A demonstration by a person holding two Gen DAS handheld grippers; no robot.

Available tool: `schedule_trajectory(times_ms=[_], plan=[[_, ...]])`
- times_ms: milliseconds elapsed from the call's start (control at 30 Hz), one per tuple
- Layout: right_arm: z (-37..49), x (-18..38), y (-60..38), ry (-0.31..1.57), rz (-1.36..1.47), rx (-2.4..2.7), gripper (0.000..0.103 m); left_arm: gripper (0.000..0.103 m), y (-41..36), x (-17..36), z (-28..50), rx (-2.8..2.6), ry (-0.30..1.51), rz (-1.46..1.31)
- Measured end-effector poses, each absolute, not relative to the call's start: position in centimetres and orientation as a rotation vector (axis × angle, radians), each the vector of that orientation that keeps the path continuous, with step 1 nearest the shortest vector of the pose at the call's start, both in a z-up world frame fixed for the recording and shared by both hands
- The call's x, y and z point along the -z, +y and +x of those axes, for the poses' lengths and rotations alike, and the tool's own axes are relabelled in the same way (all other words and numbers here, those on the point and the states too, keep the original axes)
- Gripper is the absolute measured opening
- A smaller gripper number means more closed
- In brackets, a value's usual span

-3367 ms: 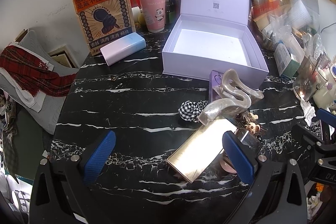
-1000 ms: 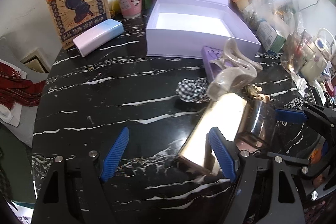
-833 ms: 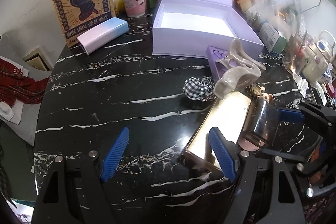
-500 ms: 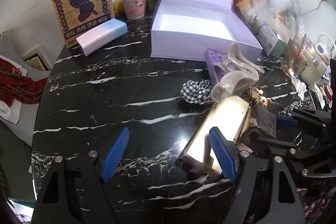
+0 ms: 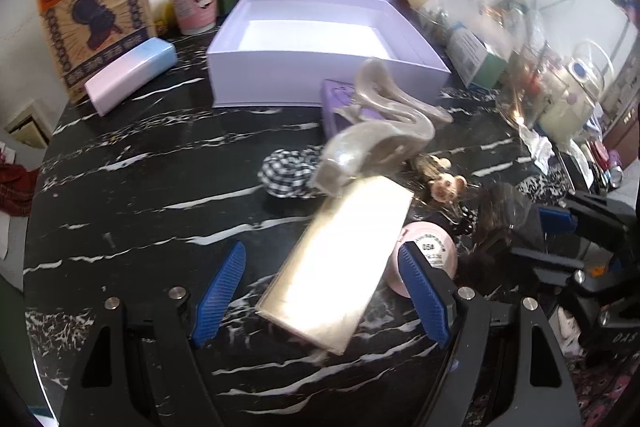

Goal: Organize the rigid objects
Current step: 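Carry the gold case and glass cube toward the open lavender box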

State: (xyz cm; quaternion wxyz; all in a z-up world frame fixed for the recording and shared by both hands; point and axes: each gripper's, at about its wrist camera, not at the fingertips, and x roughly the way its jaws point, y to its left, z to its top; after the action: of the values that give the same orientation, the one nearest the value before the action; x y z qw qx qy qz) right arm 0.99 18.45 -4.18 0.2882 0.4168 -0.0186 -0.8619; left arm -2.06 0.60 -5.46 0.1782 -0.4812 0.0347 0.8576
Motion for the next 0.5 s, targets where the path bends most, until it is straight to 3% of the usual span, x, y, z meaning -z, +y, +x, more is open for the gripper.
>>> schedule_trajectory(times_ms=[167, 267, 500], plan=[[1.08, 4.36, 19.44, -0.09, 1.132, 2.317, 0.043, 0.077, 1.45, 6.38, -2.31, -2.394, 0.138, -1.386], [1.09, 4.38, 19.58, -0.098, 1.133, 2.32, 0.043, 0.059, 1.17, 6.42, -2.35, -2.382, 0.089, -1.366], [1.02, 4.54, 19.73, -0.103, 1.132, 2.321, 0.043, 0.048, 1.53, 6.28, -1.95, -2.395, 0.136, -1.33]])
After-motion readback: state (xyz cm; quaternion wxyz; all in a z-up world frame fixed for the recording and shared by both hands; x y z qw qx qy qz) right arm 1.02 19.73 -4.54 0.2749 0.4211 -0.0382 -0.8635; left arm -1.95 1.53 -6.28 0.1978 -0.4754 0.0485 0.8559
